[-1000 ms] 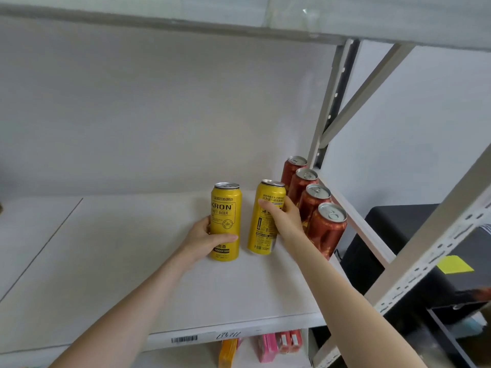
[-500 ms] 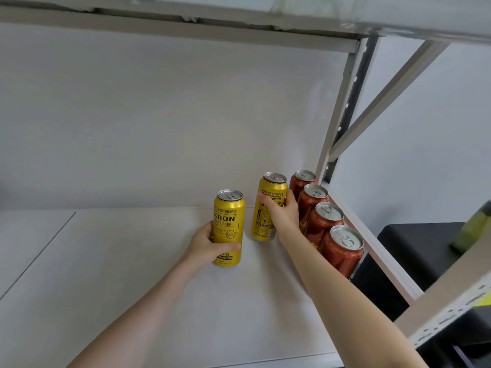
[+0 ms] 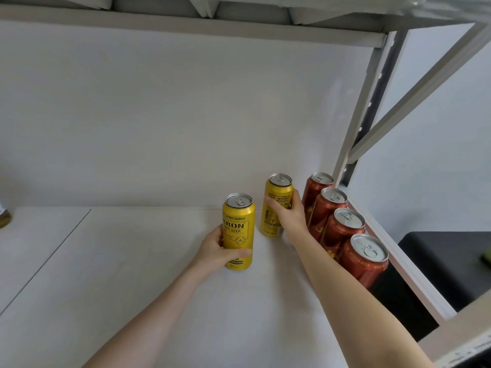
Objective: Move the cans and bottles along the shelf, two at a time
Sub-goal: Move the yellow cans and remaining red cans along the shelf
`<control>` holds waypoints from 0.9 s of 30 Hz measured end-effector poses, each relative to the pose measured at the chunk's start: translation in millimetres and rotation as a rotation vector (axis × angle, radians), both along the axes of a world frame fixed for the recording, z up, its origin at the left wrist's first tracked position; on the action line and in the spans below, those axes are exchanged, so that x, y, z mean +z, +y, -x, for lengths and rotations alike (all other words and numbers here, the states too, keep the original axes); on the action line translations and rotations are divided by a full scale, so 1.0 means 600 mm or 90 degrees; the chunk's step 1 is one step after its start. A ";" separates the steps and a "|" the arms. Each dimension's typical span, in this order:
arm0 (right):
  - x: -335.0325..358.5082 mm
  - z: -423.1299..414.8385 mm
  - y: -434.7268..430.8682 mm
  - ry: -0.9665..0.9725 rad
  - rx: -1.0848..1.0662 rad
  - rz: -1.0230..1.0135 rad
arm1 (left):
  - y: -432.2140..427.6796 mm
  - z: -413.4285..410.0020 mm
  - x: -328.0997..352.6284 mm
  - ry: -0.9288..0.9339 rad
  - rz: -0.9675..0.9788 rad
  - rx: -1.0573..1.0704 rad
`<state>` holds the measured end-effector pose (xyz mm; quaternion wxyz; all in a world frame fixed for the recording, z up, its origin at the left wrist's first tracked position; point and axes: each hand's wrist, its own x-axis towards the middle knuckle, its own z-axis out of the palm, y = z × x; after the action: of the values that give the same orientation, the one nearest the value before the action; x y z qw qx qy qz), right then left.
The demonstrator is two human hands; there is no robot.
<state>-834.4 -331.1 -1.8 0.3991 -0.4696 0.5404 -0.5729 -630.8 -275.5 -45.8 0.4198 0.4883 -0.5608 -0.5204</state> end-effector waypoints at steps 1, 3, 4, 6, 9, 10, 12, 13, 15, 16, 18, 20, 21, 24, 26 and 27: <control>0.000 0.003 -0.002 0.001 0.005 -0.001 | 0.001 0.000 0.000 -0.002 0.002 -0.005; 0.000 0.007 -0.006 0.006 0.014 -0.004 | 0.004 0.000 0.000 -0.009 0.007 -0.016; 0.000 0.008 -0.007 0.009 0.018 -0.007 | 0.006 -0.001 -0.001 -0.014 0.008 -0.020; 0.000 0.009 -0.008 0.013 0.025 -0.012 | 0.009 -0.003 -0.003 -0.025 0.010 -0.023; -0.001 0.011 -0.004 0.017 0.021 -0.016 | 0.012 -0.005 -0.005 -0.027 0.010 -0.026; -0.002 0.010 -0.002 0.018 0.019 -0.017 | 0.012 -0.005 -0.004 -0.026 0.011 -0.025; -0.003 0.010 0.006 0.012 0.016 -0.022 | 0.014 -0.003 -0.002 -0.025 0.012 -0.021; -0.004 0.011 0.012 0.002 0.014 -0.027 | 0.015 -0.004 -0.001 -0.025 0.011 -0.019; -0.003 0.014 0.029 -0.021 0.005 -0.044 | 0.019 -0.011 0.000 -0.036 0.004 -0.016; -0.003 0.017 0.040 -0.026 -0.002 -0.055 | 0.021 -0.018 -0.002 -0.046 -0.001 -0.016; -0.003 0.021 0.065 -0.022 -0.028 -0.067 | 0.025 -0.031 -0.008 -0.062 -0.010 -0.017; -0.006 0.018 0.093 -0.012 -0.051 -0.059 | 0.027 -0.038 -0.010 -0.072 -0.012 -0.020; -0.008 0.015 0.108 -0.012 -0.051 -0.048 | 0.027 -0.038 -0.010 -0.076 -0.013 -0.020; -0.009 -0.004 0.146 -0.015 0.000 -0.022 | 0.026 -0.036 -0.007 -0.072 -0.012 -0.023; -0.005 -0.019 0.162 0.019 0.069 -0.028 | 0.026 -0.034 -0.008 -0.068 -0.013 -0.028; -0.003 -0.025 0.167 0.037 0.103 -0.030 | 0.027 -0.031 -0.008 -0.066 -0.015 -0.031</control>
<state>-819.6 -230.7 -3.3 0.4390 -0.5184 0.5258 -0.5119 -612.1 -259.3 -50.5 0.3716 0.5054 -0.5875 -0.5112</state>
